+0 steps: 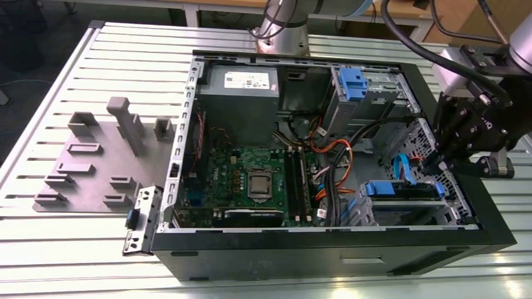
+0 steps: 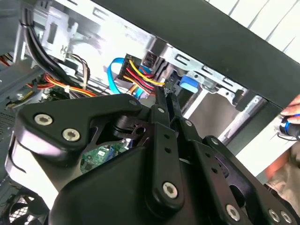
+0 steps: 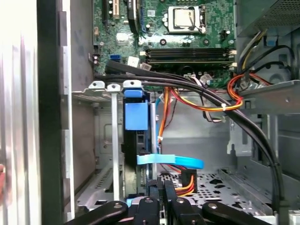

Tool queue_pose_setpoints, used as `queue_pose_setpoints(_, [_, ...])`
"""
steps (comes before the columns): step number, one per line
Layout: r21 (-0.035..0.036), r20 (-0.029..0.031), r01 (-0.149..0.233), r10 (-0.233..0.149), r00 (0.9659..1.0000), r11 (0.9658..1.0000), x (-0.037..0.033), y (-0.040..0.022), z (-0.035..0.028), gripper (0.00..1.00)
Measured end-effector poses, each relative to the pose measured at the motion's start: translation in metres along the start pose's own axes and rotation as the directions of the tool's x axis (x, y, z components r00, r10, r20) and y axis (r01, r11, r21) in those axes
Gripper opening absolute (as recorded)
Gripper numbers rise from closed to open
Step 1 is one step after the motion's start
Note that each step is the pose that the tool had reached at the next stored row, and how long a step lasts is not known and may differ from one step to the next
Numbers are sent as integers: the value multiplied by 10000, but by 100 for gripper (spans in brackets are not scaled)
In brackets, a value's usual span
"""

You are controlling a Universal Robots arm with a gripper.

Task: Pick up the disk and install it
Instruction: 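Insert the second disk wire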

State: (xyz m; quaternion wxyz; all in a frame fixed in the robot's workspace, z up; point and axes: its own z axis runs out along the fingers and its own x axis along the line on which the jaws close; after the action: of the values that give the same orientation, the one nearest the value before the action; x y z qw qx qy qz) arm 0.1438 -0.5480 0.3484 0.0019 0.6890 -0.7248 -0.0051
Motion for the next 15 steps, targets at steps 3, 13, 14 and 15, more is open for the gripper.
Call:
queue_pose_setpoints(3, [7, -140, -22, 22, 9999, 10000, 25, 2, 1, 16])
queue_pose_setpoints(13, [14, -259, -34, 34, 9997, 10000, 57, 22, 51, 16])
queue_pose_setpoints(14, [14, -265, -34, 35, 9996, 10000, 57, 26, 59, 16])
queue_pose_setpoints(15, [14, -270, -34, 34, 9996, 10000, 57, 29, 66, 16])
